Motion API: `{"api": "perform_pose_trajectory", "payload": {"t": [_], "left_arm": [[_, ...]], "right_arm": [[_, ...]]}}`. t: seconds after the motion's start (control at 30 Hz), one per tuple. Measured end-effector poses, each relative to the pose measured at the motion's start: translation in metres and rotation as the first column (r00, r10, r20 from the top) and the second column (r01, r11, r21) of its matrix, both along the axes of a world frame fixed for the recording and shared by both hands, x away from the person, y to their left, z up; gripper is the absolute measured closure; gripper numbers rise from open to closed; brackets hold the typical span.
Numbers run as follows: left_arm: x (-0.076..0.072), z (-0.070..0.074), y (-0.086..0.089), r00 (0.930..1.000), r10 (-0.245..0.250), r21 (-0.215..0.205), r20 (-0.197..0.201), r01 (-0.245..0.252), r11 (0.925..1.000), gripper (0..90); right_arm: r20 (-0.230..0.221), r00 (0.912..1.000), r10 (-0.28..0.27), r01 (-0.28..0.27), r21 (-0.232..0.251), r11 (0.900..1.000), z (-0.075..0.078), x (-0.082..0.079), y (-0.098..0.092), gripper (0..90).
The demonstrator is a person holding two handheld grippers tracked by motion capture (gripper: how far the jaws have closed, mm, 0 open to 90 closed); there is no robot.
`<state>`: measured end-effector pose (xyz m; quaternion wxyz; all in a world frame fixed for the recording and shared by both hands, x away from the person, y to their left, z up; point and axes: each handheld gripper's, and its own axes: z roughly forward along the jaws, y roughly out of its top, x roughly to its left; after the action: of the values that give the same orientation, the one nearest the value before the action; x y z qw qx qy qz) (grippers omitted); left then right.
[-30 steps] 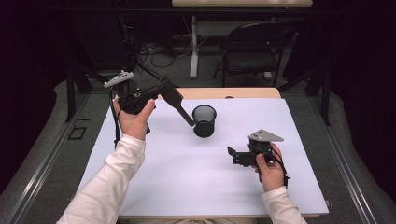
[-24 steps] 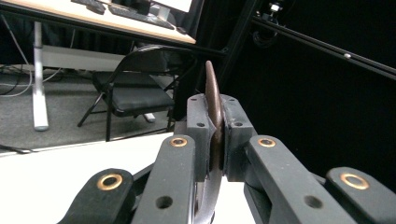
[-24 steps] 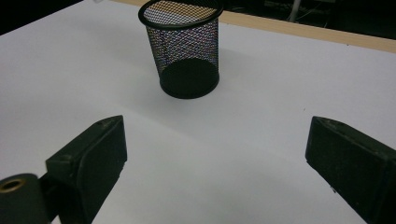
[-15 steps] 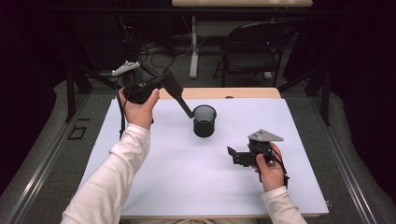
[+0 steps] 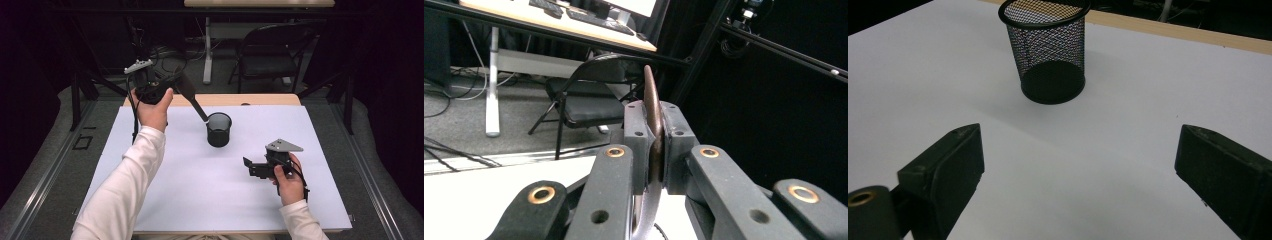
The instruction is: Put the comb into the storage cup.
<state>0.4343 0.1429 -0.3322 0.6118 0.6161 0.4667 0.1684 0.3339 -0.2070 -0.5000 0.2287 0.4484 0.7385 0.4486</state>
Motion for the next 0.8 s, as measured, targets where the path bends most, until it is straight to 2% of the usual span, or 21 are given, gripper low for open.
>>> {"api": "perform_pose_trajectory", "payload": {"t": [0.4, 0.57, 0.8], "left_arm": [[0.012, 0.0, -0.001, 0.999, 0.042, -0.016, -0.017, -0.043, 0.999, 84.4], [0.018, -0.004, 0.0, 0.9971, 0.06, -0.049, -0.047, -0.062, 0.9968, 84.5], [0.024, -0.008, 0.002, 0.9937, 0.087, -0.061, -0.071, -0.091, 0.994, 84.4]], "right_arm": [[-0.003, 1.0, 0.001, -0.001, -0.004, 1.0, -0.001, 0.0, 0.001, 5.5], [-0.007, 1.0, 0.007, -0.007, -0.007, 1.0, -0.001, 0.0, 0.001, 5.5], [-0.007, 1.0, 0.004, -0.004, -0.008, 1.0, -0.001, 0.0, 0.0, 5.5]]}}
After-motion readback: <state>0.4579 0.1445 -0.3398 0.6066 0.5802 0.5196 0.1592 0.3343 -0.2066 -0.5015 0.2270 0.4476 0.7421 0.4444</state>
